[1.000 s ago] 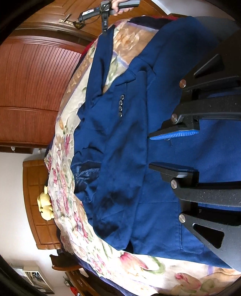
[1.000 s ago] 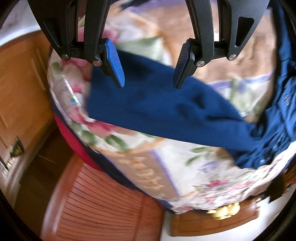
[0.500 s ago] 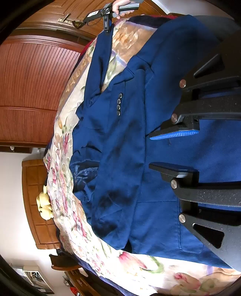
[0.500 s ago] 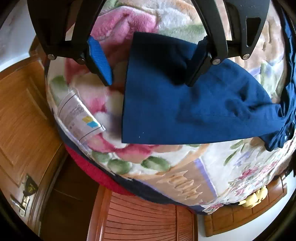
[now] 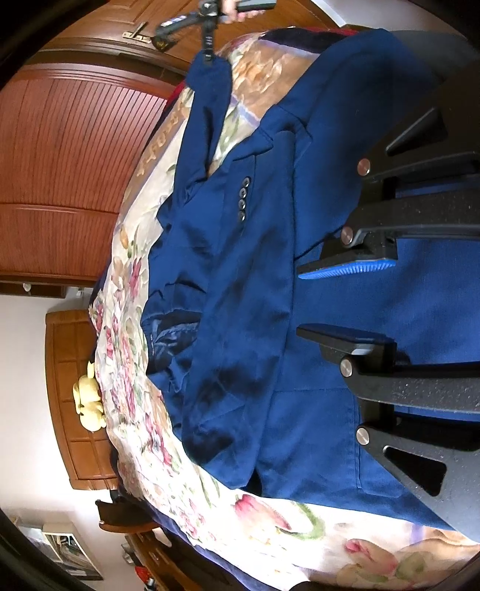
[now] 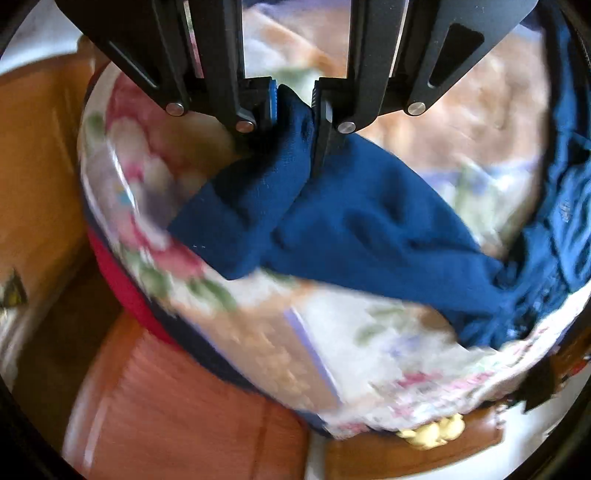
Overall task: Fold large clothes
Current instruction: 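Lift the held sleeve with the right tool and lay it across the blazer body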
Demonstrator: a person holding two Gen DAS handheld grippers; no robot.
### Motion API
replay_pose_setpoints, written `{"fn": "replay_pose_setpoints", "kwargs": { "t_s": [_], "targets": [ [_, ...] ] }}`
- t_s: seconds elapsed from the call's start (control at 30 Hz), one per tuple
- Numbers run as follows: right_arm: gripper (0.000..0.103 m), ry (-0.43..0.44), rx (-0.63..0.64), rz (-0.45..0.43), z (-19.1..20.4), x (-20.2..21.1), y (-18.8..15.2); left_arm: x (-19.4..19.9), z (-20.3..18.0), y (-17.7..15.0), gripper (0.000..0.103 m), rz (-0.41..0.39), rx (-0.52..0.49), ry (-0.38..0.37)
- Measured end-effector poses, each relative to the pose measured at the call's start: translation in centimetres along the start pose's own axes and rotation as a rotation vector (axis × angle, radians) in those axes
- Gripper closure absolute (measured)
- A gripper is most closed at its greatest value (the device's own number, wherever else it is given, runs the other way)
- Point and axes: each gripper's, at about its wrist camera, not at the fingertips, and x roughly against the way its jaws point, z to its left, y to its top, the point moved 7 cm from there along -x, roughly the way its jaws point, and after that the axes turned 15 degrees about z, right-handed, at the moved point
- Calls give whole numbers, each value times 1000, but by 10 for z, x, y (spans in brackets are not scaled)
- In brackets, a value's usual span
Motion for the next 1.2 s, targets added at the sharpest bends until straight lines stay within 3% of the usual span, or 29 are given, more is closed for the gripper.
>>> {"fn": "replay_pose_setpoints", "kwargs": {
  "t_s": [0.17,0.43,0.73,0.97,1.2],
  "targets": [
    [90,-10,107,-141,57,74,47,6,8,1,77,-15,18,3],
    [90,-15,316,-349,180,198,113,22,26,2,77,-55,52,-1],
    [90,84,486,-484,310,284,112,38,51,2,77,-96,103,7],
    [90,174,636,-463,372,287,57,55,83,-4,77,-129,177,-4],
    [89,257,648,-299,383,247,13,57,97,-5,77,-134,214,14]
  ]
}}
